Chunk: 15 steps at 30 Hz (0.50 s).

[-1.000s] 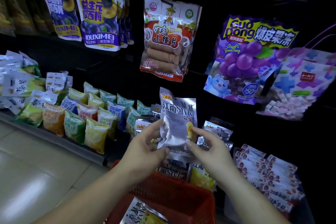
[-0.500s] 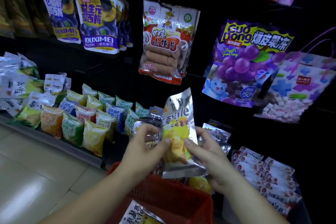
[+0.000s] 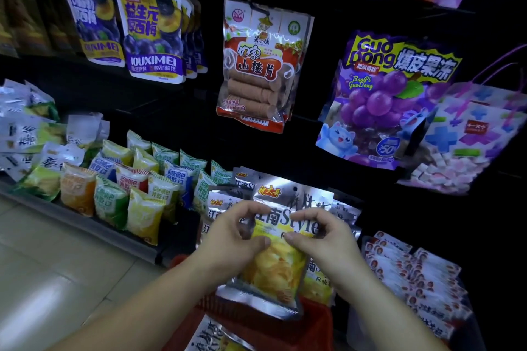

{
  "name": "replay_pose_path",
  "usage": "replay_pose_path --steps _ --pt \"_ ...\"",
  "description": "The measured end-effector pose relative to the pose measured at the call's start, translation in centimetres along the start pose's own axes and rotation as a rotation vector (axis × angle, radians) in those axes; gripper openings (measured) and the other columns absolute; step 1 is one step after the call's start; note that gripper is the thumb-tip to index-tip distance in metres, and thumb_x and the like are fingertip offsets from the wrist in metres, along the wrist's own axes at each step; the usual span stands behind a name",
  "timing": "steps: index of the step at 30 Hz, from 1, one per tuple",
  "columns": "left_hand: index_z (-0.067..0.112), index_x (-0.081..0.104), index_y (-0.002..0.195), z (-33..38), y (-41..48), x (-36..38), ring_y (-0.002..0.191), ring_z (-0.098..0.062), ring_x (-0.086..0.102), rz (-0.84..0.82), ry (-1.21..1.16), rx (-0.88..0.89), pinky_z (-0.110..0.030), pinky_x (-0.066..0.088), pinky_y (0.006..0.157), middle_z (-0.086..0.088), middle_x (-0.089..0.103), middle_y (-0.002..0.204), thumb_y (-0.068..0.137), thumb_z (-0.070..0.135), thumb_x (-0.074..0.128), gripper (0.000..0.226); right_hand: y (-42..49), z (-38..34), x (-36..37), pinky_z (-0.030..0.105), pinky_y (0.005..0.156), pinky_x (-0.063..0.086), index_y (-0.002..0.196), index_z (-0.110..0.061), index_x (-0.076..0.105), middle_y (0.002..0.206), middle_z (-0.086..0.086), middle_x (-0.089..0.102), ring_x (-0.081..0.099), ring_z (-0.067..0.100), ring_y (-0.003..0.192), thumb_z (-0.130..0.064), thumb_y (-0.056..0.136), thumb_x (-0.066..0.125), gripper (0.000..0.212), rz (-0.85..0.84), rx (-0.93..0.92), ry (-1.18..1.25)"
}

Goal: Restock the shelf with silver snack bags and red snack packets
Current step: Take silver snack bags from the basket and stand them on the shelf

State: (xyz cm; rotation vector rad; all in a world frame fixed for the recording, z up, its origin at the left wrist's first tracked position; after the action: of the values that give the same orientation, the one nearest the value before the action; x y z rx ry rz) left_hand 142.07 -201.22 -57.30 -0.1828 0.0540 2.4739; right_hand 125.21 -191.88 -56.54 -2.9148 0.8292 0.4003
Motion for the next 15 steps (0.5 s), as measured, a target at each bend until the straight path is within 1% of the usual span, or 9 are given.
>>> replay_pose_path --steps 2,4,6,8,9,11,13,14,15 --pt "0.035 0.068 0.106 -0.3 0.9 -0.3 0.052 -0.008 0.048 0.059 0.029 0.016 -0.022 0.043 0.052 0.012 0.057 0.063 0.092 0.003 0.072 0.035 1.2 -0.1 -0.5 0.027 0.066 0.056 0.084 -0.028 0.077 0.081 -0.014 0.072 0.066 0.011 0.074 -0.007 0.079 0.087 0.024 0.044 -0.016 -0.049" --pt "0.034 0.066 0.106 -0.5 2.4 -0.7 0.06 -0.011 0.053 0.068 0.08 0.038 -0.025 0.046 0.055 0.01 0.068 0.095 0.097 0.005 0.067 0.031 2.7 -0.9 -0.8 0.02 0.054 0.047 0.082 -0.024 0.07 0.072 -0.007 0.066 0.058 0.013 0.063 -0.002 0.084 0.08 0.024 0.101 -0.091 -0.079" --pt "0.034 0.065 0.108 -0.7 4.6 -1.1 0.067 -0.019 0.052 0.064 0.112 0.044 -0.034 0.045 0.058 0.002 0.066 0.113 0.101 0.007 0.059 0.028 4.6 -1.7 -0.8 0.016 0.054 0.039 0.083 -0.015 0.053 0.074 0.002 0.052 0.045 0.009 0.06 0.003 0.087 0.074 0.029 0.141 -0.182 -0.088" --pt "0.032 0.064 0.112 -1.1 7.3 -1.2 0.069 -0.022 0.049 0.057 0.155 0.043 -0.037 0.045 0.061 -0.003 0.063 0.115 0.103 0.008 0.054 0.027 6.7 -2.0 -1.0 0.016 0.055 0.036 0.085 -0.013 0.039 0.076 0.003 0.041 0.035 0.006 0.059 0.005 0.088 0.071 0.037 0.175 -0.242 -0.072" --pt "0.03 0.063 0.115 -1.3 8.8 -1.0 0.069 -0.024 0.051 0.04 0.185 0.043 -0.037 0.046 0.062 -0.005 0.062 0.114 0.103 0.008 0.054 0.026 7.8 -1.8 -1.1 0.018 0.058 0.036 0.089 -0.015 0.037 0.077 0.004 0.042 0.037 0.006 0.06 0.003 0.089 0.072 0.039 0.197 -0.257 -0.062" --pt "0.027 0.062 0.119 -2.3 11.9 -0.3 0.076 -0.031 0.06 -0.002 0.226 0.033 -0.039 0.047 0.064 -0.004 0.065 0.114 0.102 0.008 0.057 0.026 10.3 -0.6 -1.4 0.027 0.065 0.045 0.102 -0.026 0.041 0.083 0.008 0.058 0.054 0.009 0.068 -0.004 0.088 0.075 0.043 0.241 -0.263 -0.042" --pt "0.028 0.061 0.119 -4.2 14.9 0.7 0.083 -0.037 0.063 -0.058 0.189 -0.008 -0.039 0.045 0.063 -0.008 0.068 0.119 0.101 0.006 0.057 0.029 12.9 1.7 -1.6 0.029 0.074 0.054 0.125 -0.037 0.044 0.087 0.005 0.066 0.066 0.009 0.081 -0.011 0.088 0.078 0.057 0.268 -0.23 -0.085" --pt "0.029 0.06 0.121 -5.3 16.3 1.2 0.085 -0.039 0.063 -0.085 0.172 -0.028 -0.038 0.043 0.062 -0.009 0.067 0.123 0.102 0.005 0.056 0.031 14.2 3.0 -1.6 0.029 0.078 0.056 0.132 -0.038 0.049 0.088 0.002 0.066 0.067 0.006 0.084 -0.012 0.089 0.078 0.058 0.261 -0.223 -0.126" --pt "0.028 0.058 0.124 -6.5 17.5 1.7 0.086 -0.038 0.063 -0.102 0.158 -0.044 -0.034 0.041 0.061 -0.006 0.065 0.128 0.103 0.004 0.054 0.033 15.6 4.4 -1.5 0.033 0.081 0.058 0.127 -0.035 0.06 0.091 -0.002 0.068 0.067 0.005 0.086 -0.012 0.09 0.078 0.047 0.241 -0.225 -0.167"
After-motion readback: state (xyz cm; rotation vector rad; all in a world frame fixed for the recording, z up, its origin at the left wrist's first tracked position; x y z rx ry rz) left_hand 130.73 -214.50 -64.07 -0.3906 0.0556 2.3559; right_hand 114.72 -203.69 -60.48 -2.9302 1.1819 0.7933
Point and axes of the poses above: each hand's wrist, its own y-axis towards the middle knuckle, its own x-axis out of the palm, z = x × y, the point moved 5 cm from there along y, towards the middle knuckle
